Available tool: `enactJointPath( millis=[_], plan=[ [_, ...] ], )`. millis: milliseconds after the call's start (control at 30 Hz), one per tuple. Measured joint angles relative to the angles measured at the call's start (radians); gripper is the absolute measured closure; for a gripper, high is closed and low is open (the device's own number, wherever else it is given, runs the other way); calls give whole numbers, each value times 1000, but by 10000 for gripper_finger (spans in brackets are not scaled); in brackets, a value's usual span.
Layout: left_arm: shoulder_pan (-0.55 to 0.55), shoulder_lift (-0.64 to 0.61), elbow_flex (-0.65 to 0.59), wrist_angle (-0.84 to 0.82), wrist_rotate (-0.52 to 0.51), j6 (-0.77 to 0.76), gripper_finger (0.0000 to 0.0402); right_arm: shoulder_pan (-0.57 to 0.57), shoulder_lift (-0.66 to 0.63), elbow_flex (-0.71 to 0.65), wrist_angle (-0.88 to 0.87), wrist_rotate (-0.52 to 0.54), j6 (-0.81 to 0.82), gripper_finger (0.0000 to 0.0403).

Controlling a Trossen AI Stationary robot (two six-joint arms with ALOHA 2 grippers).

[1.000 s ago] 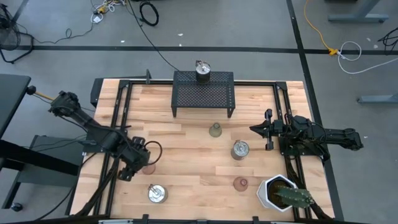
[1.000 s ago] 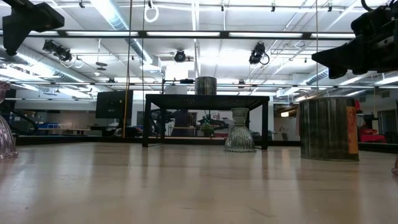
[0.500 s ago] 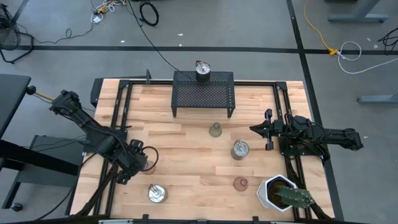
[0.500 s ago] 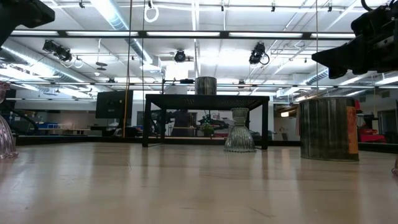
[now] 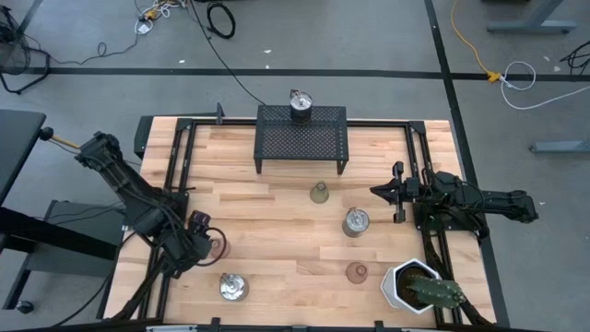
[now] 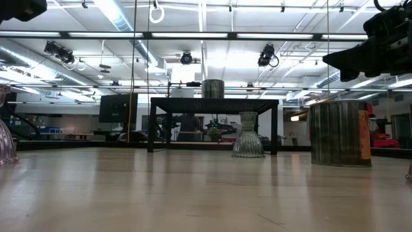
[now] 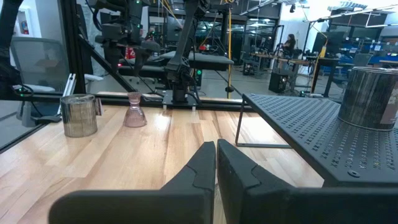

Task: Pick & Place candle stick holders
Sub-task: Put the bottom silver scented candle on the shelf

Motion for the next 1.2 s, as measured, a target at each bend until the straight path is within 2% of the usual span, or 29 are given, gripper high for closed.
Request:
enactJointPath(
  millis=[300,467,567,1200],
  plan=[
    [-10,0,0,8,-31,0,62,0,0,0,0,0,0,382],
    [-10,0,0,8,-110,-41,62,0,0,0,0,0,0,382],
    [-9,0,0,8,-114,-83,62,0,0,0,0,0,0,382],
    [-9,0,0,7,-110,-106,62,0,0,0,0,0,0,382]
  ],
)
